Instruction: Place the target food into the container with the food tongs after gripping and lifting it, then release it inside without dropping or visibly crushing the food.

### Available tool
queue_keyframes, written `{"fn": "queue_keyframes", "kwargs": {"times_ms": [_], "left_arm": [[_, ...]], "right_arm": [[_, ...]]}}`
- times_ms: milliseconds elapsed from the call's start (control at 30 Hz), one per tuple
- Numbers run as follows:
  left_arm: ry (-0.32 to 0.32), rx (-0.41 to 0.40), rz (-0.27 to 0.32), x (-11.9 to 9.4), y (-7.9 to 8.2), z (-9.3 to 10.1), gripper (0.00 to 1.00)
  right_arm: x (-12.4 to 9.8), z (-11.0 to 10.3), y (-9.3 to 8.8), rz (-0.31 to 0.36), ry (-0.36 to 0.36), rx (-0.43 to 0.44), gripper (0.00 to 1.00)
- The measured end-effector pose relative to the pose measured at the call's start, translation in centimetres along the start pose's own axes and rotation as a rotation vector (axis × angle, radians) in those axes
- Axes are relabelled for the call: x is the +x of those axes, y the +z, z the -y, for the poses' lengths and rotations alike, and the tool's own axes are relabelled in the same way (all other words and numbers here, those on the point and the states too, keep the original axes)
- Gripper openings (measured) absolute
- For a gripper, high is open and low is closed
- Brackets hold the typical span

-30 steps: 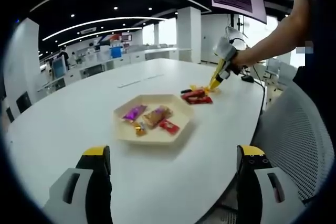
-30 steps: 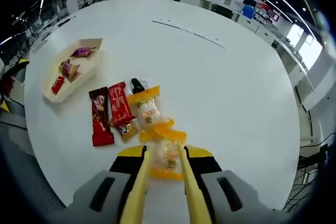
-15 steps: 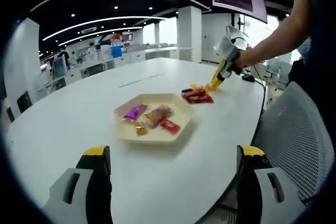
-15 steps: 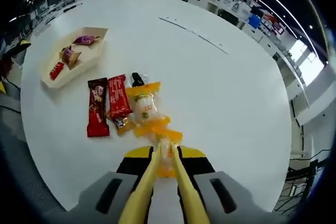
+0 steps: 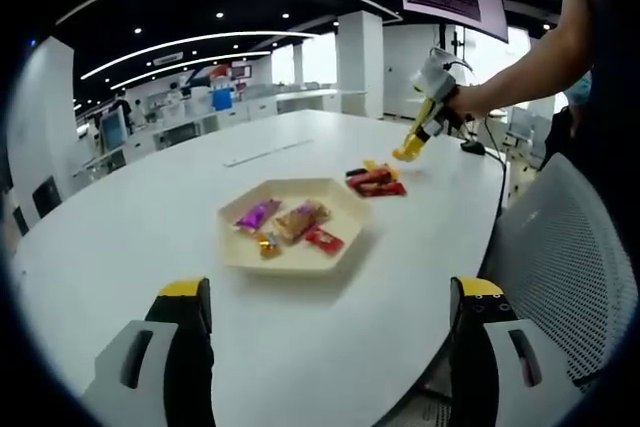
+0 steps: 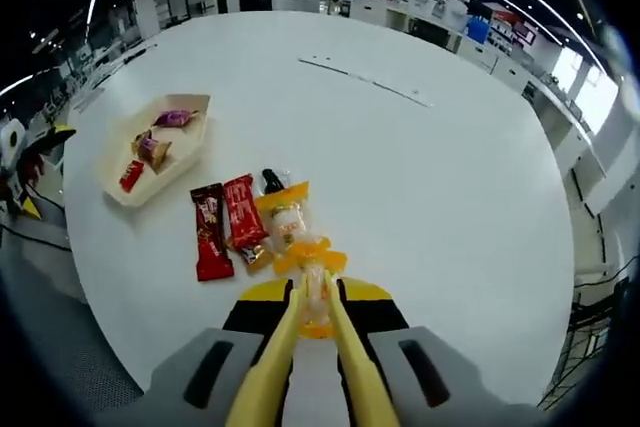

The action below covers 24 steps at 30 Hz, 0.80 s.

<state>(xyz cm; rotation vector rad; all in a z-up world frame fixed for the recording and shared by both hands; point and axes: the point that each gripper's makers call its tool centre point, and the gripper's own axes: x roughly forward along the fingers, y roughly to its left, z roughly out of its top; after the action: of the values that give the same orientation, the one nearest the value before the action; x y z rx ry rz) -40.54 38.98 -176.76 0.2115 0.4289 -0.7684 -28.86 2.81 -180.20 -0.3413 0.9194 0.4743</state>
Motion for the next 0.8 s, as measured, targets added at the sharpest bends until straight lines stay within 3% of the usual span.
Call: {"fn": "queue_keyframes", "kwargs": {"times_ms": [500, 800], "left_arm": [[0.004, -0.01, 0.024, -0.1, 0.4, -0.2, 0.97], [-0.012, -0.051, 0.063, -0.2, 1.1, 0.0, 0.99]], "right_arm": [[-1.2, 0.3, 2.3, 0.028, -0.013, -0.067, 0.16], [-1.8, -1.4, 5.0, 0.045, 0.013, -0.135, 0.17]]}}
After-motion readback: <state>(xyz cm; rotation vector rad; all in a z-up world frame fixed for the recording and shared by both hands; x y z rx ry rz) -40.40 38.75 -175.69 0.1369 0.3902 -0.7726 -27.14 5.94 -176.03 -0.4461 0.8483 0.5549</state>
